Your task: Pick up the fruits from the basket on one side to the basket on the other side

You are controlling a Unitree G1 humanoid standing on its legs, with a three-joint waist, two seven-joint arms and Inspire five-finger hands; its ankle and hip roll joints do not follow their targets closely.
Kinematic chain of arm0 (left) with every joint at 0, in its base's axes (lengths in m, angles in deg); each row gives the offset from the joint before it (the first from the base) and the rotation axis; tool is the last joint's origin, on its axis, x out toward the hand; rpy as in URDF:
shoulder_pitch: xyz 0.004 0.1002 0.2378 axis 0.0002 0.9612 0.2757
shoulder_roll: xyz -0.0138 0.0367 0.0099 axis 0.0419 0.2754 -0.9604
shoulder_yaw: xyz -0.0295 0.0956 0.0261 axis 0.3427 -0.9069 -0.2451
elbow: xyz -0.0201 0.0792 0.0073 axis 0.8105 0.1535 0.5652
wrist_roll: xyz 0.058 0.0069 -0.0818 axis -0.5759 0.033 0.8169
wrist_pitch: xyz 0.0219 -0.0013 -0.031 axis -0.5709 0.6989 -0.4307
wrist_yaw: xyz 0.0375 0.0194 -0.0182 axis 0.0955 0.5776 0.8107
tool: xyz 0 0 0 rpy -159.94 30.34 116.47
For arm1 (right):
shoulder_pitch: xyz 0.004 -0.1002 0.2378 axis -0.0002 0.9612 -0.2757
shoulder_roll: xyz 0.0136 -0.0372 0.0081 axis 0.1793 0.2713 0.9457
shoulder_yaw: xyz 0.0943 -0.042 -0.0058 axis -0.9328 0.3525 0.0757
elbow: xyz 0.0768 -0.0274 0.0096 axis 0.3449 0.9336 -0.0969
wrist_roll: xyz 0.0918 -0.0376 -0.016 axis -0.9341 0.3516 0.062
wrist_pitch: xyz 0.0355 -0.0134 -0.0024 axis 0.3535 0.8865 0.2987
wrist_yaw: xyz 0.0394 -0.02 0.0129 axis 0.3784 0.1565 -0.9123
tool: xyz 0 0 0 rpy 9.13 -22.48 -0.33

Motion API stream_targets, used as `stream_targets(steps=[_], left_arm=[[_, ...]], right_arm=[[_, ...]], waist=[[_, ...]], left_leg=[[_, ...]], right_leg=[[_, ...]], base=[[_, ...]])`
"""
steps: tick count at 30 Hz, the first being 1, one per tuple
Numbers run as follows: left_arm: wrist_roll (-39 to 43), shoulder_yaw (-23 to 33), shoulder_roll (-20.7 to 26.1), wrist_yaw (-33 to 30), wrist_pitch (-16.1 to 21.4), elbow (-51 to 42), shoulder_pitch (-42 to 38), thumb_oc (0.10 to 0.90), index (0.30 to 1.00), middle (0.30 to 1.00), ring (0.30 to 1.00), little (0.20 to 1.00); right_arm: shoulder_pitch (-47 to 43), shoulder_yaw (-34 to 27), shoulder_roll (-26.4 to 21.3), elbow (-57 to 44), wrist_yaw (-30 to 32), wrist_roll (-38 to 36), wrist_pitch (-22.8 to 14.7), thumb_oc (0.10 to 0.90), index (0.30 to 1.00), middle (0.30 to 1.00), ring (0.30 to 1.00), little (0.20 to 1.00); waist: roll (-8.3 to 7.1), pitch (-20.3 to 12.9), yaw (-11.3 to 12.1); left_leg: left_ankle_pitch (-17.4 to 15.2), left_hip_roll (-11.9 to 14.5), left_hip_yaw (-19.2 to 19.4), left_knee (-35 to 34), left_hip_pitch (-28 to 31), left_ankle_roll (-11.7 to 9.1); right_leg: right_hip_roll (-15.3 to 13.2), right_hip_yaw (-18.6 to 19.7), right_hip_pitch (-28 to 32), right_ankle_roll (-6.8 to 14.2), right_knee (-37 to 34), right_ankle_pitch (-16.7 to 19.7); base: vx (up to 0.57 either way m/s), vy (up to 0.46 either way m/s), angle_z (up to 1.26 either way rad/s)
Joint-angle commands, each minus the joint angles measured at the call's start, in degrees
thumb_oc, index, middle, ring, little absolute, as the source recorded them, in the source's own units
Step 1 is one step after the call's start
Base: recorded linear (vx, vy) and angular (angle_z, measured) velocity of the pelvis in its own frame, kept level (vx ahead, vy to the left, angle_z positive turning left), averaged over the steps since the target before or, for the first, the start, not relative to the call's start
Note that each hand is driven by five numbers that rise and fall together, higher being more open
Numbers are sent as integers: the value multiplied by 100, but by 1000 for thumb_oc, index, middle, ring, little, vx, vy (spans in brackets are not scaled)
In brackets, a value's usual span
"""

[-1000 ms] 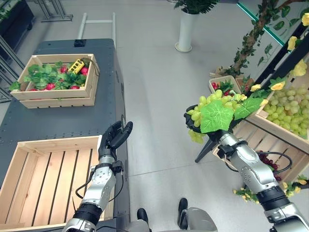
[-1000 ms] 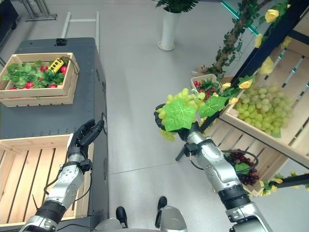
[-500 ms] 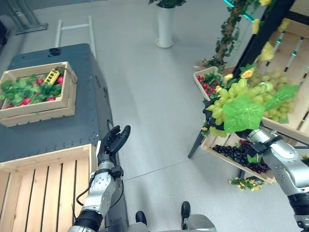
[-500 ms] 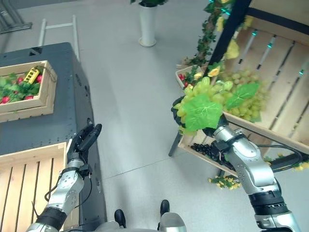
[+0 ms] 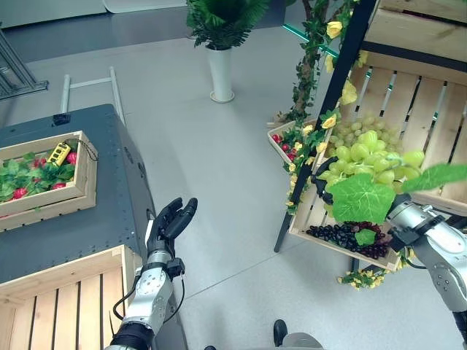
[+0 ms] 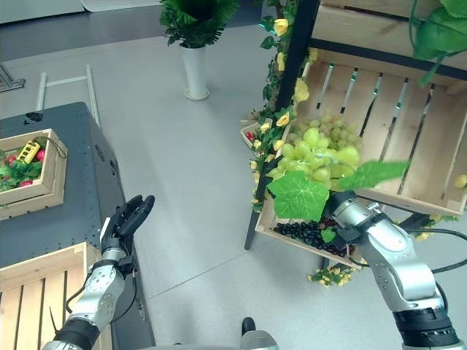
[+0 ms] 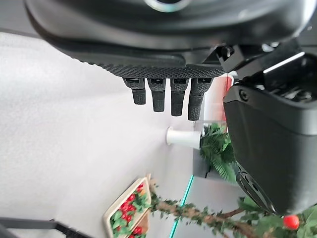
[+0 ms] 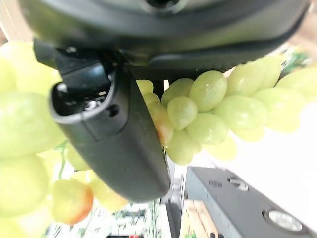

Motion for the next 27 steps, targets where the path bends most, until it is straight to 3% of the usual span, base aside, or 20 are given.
stream_targets(steps=[1, 2, 7, 17, 27], left_arm=[[-219, 15, 256, 67, 769, 89, -514, 800, 900, 900, 900, 900], [-216, -47, 261, 57, 799, 80, -521, 800, 900, 900, 900, 900], [-325, -180, 281, 24, 760, -102, -479, 800, 900, 900, 900, 900], [-222, -415, 493, 203, 515, -268, -464, 800, 900, 900, 900, 900], [-169, -660, 558, 326, 435, -222, -494, 800, 900, 900, 900, 900]], right_arm=[[-703, -727, -441, 47, 393, -321, -681, 400, 300, 300, 300, 300], [-764, -734, -544, 266, 544, -371, -696, 400, 300, 300, 300, 300], [-958, -850, -912, 1267, 899, -317, -597, 400, 300, 300, 300, 300], [-1774, -836, -1874, 2973, 1009, -977, -267, 400, 300, 300, 300, 300], [-2844, -452, -2441, 4210, 1084, -1465, -56, 400, 300, 300, 300, 300]], waist=[[-116, -435, 11], [-98, -444, -11], [-140, -450, -6], [-195, -488, 95], [-234, -559, 155]], left_leg=[[-847, -280, -59, 52, 146, 266], [-952, -285, -123, 52, 195, 260], [-883, -258, -67, 52, 149, 259], [-972, -252, -175, 52, 218, 226], [-884, -262, -139, 52, 173, 207]], right_leg=[[72, 119, 209, 17, 75, -396], [77, 141, 259, 62, 71, -461], [128, 173, 207, 4, 99, -418], [177, 151, 284, -8, 121, -517], [205, 159, 250, -57, 60, -417]], base=[[51, 45, -19], [-3, 13, -16], [-13, -2, -5], [12, -7, 0], [-7, -10, 0]])
